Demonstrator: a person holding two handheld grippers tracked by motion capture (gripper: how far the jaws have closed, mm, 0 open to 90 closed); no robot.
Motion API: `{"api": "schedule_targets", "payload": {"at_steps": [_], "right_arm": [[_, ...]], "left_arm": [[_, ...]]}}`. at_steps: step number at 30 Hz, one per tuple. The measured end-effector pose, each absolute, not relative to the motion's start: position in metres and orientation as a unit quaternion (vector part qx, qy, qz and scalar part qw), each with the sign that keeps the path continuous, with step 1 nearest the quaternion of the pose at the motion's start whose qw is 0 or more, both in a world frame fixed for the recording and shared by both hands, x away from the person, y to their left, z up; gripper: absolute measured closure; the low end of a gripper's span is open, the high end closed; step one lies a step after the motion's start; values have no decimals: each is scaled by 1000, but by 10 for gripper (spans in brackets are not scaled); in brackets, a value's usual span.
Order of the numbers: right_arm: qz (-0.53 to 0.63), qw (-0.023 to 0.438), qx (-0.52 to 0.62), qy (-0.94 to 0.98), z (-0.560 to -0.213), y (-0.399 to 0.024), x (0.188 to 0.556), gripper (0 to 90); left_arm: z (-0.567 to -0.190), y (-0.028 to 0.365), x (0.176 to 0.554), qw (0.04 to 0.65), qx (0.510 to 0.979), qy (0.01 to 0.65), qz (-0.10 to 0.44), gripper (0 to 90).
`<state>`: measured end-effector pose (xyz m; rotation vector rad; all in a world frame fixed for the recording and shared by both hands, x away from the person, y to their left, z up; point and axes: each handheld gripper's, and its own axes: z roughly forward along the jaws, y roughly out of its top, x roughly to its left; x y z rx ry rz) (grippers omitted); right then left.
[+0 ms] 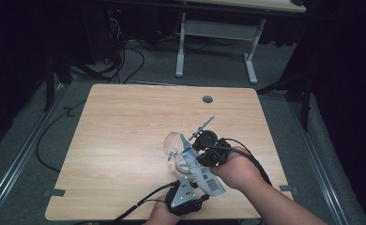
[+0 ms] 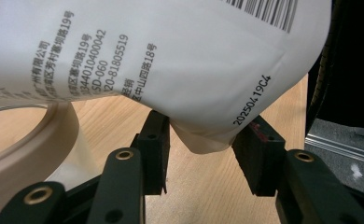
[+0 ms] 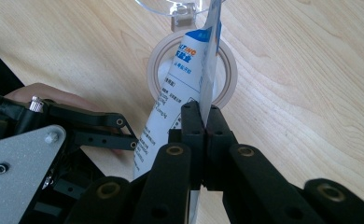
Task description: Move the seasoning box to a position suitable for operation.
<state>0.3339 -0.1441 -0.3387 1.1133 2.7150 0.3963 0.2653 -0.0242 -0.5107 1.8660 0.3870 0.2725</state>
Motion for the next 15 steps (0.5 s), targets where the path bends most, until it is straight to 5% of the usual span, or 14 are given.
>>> {"api": "schedule_targets", "payload": {"at_steps": [15], "right_arm": [[134,91,383,909,-336,-144,334,898]], "left_arm": [[-510,-23,266,573,795,166,111,508]]}}
